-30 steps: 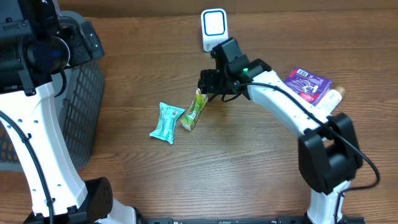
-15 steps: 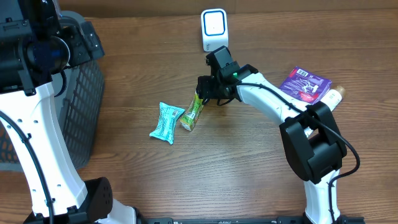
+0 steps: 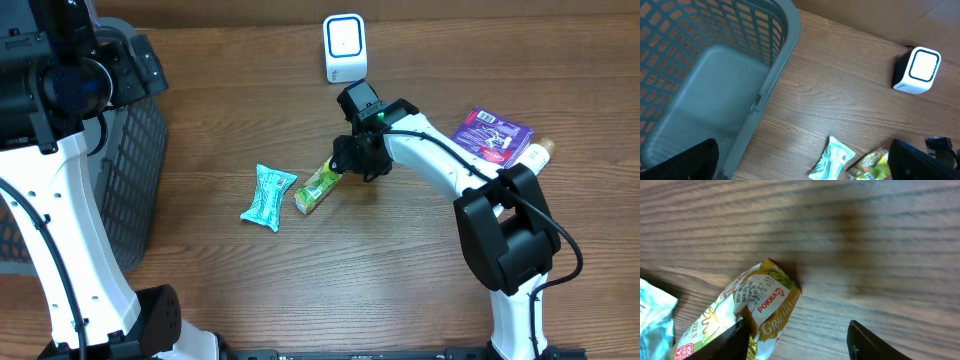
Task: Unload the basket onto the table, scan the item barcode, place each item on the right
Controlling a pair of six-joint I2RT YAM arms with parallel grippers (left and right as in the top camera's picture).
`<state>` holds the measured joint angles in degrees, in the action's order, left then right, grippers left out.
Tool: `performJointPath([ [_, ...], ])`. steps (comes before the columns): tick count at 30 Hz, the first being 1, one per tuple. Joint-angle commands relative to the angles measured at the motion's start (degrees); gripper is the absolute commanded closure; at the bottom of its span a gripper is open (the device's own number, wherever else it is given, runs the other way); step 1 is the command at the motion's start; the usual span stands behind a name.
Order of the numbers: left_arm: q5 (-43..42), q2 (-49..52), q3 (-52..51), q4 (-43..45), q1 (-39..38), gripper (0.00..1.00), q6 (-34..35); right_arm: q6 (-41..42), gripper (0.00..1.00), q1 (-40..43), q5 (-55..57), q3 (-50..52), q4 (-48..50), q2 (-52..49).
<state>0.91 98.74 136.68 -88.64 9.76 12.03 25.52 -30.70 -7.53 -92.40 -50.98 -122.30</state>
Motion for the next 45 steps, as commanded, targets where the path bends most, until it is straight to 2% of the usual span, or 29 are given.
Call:
performJointPath([
  [1, -0.5, -0.2, 1.2, 0.2, 0.0, 0.00, -0.4, -0.5, 0.38, 0.7, 3.6, -0.1, -5.0, -1.1],
  [7, -0.5, -0.2, 1.2, 0.2, 0.0, 0.01, -0.4, -3.5, 0.38, 0.7, 3.9, -4.9, -9.2, 0.2],
  [9, -0.5, -0.2, 1.2, 0.2, 0.0, 0.00, -0.4, -3.6, 0.43, 0.7, 4.5, -8.4, -11.5, 1.2],
  [11, -0.5, -0.2, 1.2, 0.2, 0.0, 0.00, -0.4, -4.8, 0.62, 0.7, 4.5, -11.8, -13.6, 2.1],
  [12, -0.5, -0.2, 1.2, 0.2, 0.0, 0.00, -0.4, -5.0, 0.78, 0.7, 4.5, -13.3, -14.4, 2.5],
  [15, -0.5, -0.2, 1.2, 0.2, 0.0, 0.00, -0.4, -4.9, 0.93, 0.2, 4.3, -15.3, -15.8, 2.8],
  [23, -0.5, -0.2, 1.2, 0.2, 0.0, 0.00, -0.4, -4.8, 0.92, -2.5, 2.6, -14.1, -15.0, 2.8],
  [25, -0.5, -0.2, 1.2, 0.2, 0.0, 0.00, -0.4, -5.0, 0.96, -4.0, 2.6, -13.9, -13.8, 2.6],
  [31, -0.5, -0.2, 1.2, 0.2, 0.0, 0.00, -0.4, -5.6, 0.96, -6.6, 2.5, -9.8, -9.6, 2.6],
  [45, -0.5, -0.2, 1.2, 0.2, 0.0, 0.00, -0.4, -5.5, 0.96, -7.6, 1.9, -4.7, -2.2, 2.6],
])
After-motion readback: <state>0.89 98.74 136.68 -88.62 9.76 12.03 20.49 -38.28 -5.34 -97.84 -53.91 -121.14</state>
